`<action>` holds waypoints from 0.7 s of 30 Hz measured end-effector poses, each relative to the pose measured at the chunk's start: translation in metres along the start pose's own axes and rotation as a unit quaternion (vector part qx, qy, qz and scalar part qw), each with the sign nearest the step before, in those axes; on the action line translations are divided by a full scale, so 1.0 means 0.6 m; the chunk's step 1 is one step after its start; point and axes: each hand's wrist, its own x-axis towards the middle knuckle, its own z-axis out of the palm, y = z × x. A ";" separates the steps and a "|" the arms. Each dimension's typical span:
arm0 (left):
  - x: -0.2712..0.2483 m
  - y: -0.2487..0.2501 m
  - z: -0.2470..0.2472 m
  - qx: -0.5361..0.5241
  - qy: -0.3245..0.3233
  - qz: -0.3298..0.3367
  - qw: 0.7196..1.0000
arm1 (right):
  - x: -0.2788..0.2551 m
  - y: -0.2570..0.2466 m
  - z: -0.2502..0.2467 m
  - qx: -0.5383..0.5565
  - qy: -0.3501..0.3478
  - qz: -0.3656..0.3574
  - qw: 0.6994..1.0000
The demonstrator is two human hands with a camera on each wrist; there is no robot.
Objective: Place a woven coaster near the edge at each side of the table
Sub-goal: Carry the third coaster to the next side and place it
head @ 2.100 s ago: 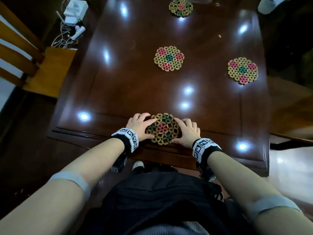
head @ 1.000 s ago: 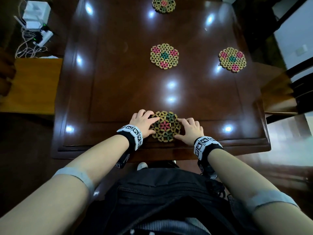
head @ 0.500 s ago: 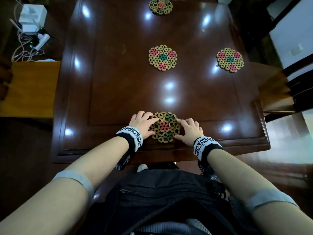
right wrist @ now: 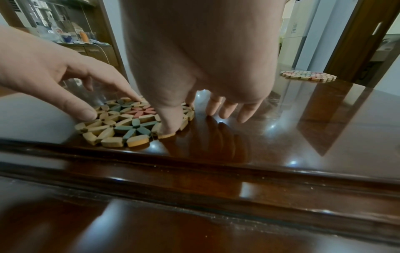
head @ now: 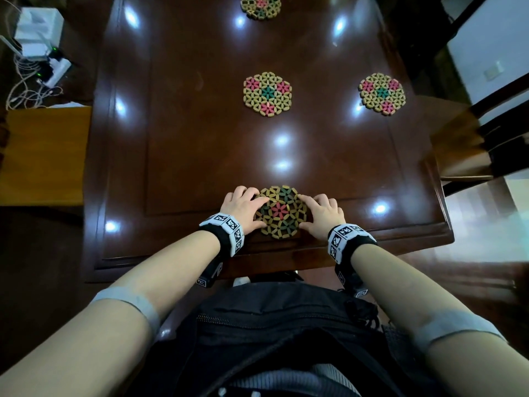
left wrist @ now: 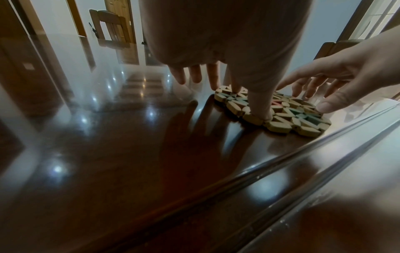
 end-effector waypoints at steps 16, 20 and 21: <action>0.040 -0.021 -0.031 -0.125 0.021 -0.028 0.992 | 0.038 -0.004 -0.053 0.096 -0.026 0.011 0.995; 0.090 -0.035 -0.064 -0.149 0.069 -0.068 0.984 | 0.091 0.002 -0.098 0.101 -0.026 -0.004 0.995; 0.107 -0.039 -0.074 -0.157 0.081 -0.083 0.981 | 0.110 0.005 -0.112 0.102 -0.026 -0.008 0.994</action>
